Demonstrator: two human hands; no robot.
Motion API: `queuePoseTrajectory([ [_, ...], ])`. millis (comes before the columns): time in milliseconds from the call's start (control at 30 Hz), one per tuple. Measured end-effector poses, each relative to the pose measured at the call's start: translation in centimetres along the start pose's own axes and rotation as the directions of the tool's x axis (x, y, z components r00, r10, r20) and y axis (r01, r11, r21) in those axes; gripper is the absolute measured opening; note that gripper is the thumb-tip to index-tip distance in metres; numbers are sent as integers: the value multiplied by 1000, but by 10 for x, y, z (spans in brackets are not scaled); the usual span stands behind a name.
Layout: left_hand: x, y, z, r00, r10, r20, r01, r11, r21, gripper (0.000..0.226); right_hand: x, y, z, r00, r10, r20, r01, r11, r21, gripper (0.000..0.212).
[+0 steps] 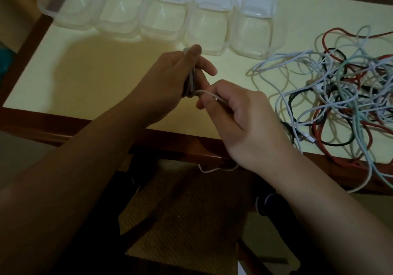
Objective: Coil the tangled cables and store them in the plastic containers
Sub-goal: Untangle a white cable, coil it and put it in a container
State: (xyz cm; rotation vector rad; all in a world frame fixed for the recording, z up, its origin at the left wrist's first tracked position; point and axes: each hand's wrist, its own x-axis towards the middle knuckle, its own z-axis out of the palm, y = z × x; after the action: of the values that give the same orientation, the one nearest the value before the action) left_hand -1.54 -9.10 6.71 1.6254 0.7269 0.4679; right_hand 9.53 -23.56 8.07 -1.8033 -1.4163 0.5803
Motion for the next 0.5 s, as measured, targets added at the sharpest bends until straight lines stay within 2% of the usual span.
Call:
queuePoseTrajectory([
  [100,-4,5,3,994,-1,110,-7,998,70,53,0,7,-6,993,-51,-103,47,998,-44,16],
  [167,-7,8,5,979,-33,200,7,991,131,60,1,11,-12,981,-62,-185,61,998,-9,7],
  [233,-9,6,5,957,-92,275,45,984,172,66,4,16,-17,970,-34,-240,43,999,32,8],
  [300,-8,1,4,922,-139,361,116,990,86,60,6,20,-19,965,-21,-261,37,998,56,7],
  [400,-6,-3,7,871,-232,433,292,953,-77,56,8,25,-14,961,20,-276,11,994,109,5],
  [500,-5,2,7,826,-216,521,400,876,-271,51,11,25,-7,971,82,-223,-27,970,240,7],
])
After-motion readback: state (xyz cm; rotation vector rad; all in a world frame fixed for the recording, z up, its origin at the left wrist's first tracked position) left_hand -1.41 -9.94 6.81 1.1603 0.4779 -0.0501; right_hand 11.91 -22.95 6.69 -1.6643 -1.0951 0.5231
